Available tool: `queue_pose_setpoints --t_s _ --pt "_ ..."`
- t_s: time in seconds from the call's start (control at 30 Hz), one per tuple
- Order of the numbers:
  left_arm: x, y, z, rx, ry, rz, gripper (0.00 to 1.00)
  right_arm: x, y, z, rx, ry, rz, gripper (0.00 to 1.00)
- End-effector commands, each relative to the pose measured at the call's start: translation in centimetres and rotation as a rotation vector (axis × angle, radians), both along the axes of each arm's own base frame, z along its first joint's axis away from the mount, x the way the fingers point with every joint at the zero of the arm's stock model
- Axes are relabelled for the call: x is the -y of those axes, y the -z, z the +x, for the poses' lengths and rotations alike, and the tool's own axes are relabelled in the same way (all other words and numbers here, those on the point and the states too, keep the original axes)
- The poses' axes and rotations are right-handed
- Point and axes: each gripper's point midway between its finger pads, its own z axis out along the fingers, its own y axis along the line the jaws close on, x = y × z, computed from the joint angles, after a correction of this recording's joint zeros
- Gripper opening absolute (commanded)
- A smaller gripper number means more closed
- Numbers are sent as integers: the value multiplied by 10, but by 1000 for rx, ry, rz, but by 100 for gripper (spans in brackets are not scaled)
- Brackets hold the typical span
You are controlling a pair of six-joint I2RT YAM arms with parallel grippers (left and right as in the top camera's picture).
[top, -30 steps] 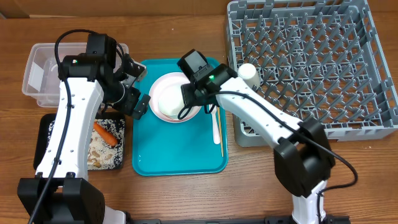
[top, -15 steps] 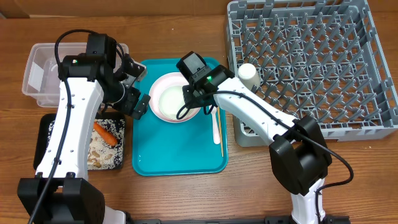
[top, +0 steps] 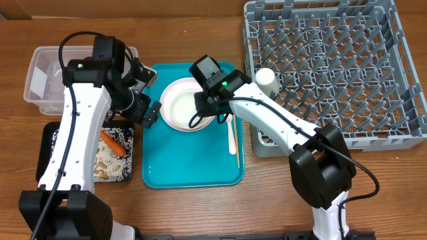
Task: Sort waste into correct bins and load items into the dishwasher
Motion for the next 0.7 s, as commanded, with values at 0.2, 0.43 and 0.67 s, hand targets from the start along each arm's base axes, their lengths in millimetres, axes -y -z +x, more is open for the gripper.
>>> queue_pose_setpoints --t_s 0.2,0.43,0.67 --pt "-2 -8 2 26 -5 2 100 3 -5 17 63 31 6 24" --pt "-2 -8 2 26 -5 2 100 3 -2 25 92 42 -8 24" --pt "-2 -8 2 26 -5 2 100 5 3 26 102 43 -16 24"
